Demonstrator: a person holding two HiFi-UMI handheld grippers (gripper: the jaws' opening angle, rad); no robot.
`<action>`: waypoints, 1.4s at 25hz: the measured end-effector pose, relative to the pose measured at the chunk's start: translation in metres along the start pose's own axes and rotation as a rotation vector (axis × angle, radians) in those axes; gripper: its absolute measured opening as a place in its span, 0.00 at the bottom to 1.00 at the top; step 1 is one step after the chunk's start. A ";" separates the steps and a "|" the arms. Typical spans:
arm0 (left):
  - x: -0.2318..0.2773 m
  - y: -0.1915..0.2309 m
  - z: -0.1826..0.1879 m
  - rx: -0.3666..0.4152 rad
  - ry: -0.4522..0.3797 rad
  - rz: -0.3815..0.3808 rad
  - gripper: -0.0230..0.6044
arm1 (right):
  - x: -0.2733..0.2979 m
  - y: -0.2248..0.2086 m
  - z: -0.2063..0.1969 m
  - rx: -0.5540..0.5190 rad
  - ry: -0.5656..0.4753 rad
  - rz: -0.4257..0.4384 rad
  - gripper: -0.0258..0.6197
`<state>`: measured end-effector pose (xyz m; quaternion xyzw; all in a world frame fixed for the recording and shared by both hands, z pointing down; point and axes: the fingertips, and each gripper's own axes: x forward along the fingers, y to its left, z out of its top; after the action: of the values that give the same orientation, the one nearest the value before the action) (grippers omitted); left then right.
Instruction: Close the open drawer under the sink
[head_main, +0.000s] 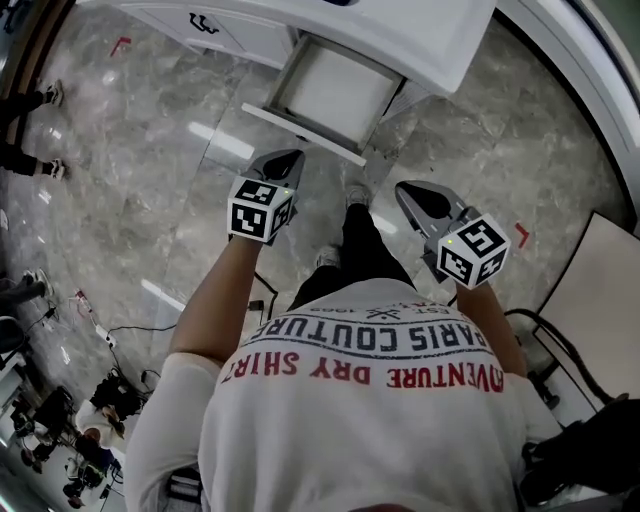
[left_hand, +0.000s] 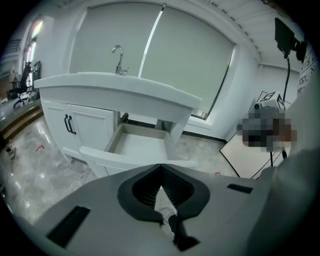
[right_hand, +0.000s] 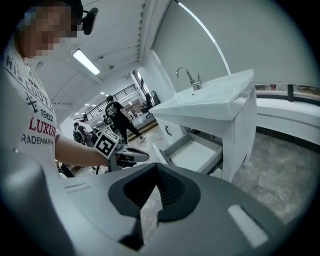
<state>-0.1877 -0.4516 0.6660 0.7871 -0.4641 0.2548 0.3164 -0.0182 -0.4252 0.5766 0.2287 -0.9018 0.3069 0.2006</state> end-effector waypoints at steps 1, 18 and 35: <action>0.007 0.006 -0.004 -0.006 0.015 0.008 0.04 | 0.003 -0.004 0.002 0.005 0.002 0.001 0.04; 0.059 0.041 -0.022 -0.080 0.082 0.024 0.04 | 0.047 -0.030 -0.008 0.036 0.084 0.022 0.04; 0.063 0.042 -0.015 -0.062 0.085 0.009 0.04 | 0.052 -0.030 -0.013 0.041 0.097 0.032 0.04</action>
<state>-0.1988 -0.4920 0.7303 0.7634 -0.4614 0.2746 0.3591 -0.0419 -0.4531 0.6260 0.2031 -0.8881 0.3390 0.2347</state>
